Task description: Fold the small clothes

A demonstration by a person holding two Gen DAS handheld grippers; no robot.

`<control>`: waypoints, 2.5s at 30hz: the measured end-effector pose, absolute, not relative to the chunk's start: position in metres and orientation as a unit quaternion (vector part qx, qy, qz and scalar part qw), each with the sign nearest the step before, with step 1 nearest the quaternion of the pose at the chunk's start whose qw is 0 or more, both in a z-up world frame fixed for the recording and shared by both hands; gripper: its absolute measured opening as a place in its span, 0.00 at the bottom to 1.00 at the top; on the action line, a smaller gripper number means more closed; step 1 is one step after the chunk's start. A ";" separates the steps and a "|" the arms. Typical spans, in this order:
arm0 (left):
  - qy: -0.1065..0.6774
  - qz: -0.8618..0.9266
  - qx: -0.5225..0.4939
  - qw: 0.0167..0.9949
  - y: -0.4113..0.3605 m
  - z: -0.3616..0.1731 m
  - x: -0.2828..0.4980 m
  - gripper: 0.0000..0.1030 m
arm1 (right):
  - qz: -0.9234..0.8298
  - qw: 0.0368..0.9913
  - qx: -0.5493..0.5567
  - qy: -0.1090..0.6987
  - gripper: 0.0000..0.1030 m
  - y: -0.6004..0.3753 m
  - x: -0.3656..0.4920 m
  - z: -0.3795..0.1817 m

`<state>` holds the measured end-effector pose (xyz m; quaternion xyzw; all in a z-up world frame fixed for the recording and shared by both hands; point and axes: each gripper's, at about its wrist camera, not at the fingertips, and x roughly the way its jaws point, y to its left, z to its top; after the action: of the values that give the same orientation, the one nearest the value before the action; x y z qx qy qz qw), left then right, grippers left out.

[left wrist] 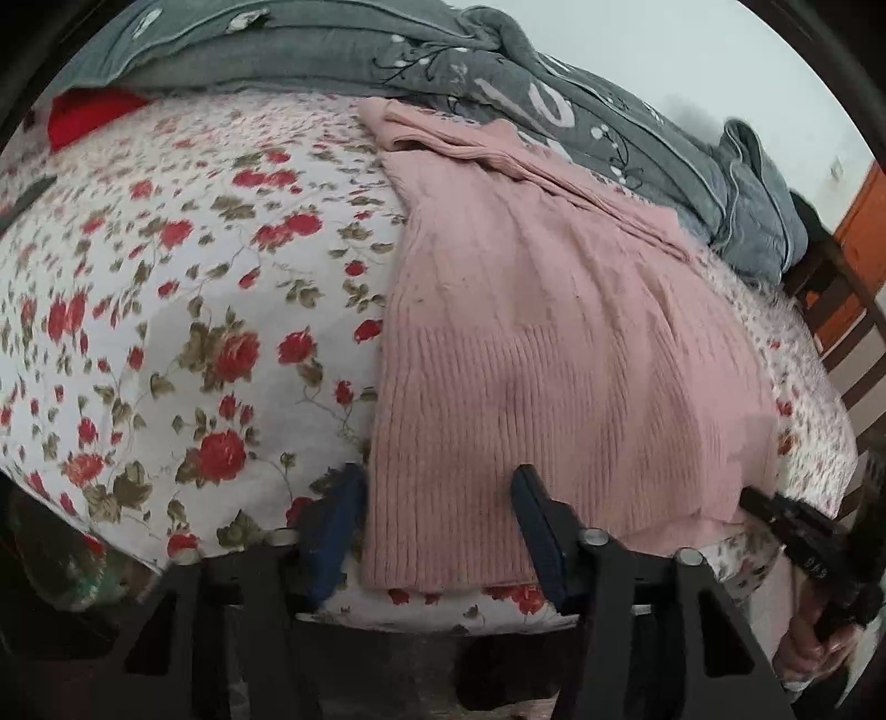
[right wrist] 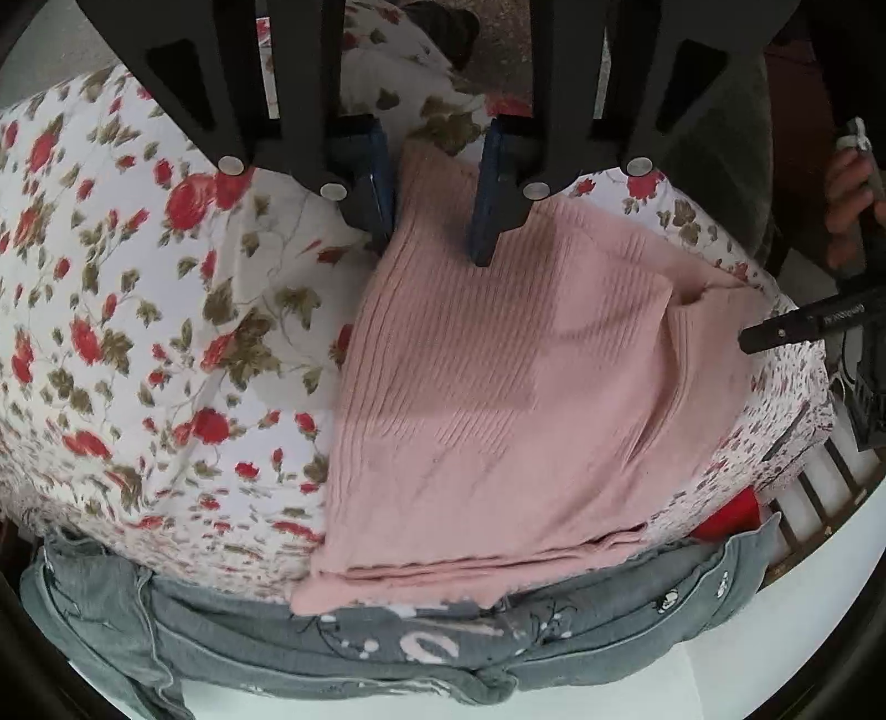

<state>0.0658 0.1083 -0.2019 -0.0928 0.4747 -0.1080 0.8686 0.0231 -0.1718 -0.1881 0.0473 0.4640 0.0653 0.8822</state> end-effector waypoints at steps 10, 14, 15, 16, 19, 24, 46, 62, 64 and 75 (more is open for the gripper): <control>0.466 -0.098 -0.085 0.875 0.149 -0.192 0.061 0.07 | 0.085 0.885 0.128 0.439 0.04 -0.219 0.008 -0.171; 0.464 -0.095 -0.091 0.876 0.154 -0.191 0.061 0.07 | 0.072 0.883 0.119 0.449 0.04 -0.219 0.011 -0.177; 0.463 -0.096 -0.092 0.877 0.155 -0.190 0.061 0.07 | 0.072 0.887 0.122 0.439 0.04 -0.220 0.007 -0.172; 0.467 -0.099 -0.099 0.873 0.155 -0.191 0.063 0.07 | 0.075 0.891 0.126 0.430 0.04 -0.220 0.004 -0.167; 0.491 -0.100 -0.090 0.861 0.149 -0.201 0.070 0.07 | 0.091 0.879 0.133 0.448 0.04 -0.214 0.007 -0.173; 0.487 -0.102 -0.059 0.865 0.136 -0.196 0.064 0.24 | 0.087 0.872 0.134 0.464 0.10 -0.217 0.010 -0.181; 0.449 -0.104 -0.040 0.886 0.121 -0.202 0.061 0.38 | 0.027 0.890 0.092 0.445 0.35 -0.203 0.021 -0.181; 0.470 -0.145 -0.112 0.864 0.137 -0.205 0.063 0.09 | 0.053 0.880 0.072 0.467 0.21 -0.185 0.025 -0.180; 0.470 -0.152 -0.130 0.860 0.141 -0.208 0.065 0.09 | 0.054 0.881 0.075 0.464 0.24 -0.184 0.026 -0.180; 0.468 -0.146 -0.144 0.860 0.143 -0.210 0.065 0.07 | 0.054 0.877 0.107 0.465 0.06 -0.196 0.025 -0.183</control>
<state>0.0652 0.1427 -0.2099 -0.1439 0.4677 -0.1462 0.8598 0.0254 -0.1955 -0.1829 0.1072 0.4649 0.0545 0.8771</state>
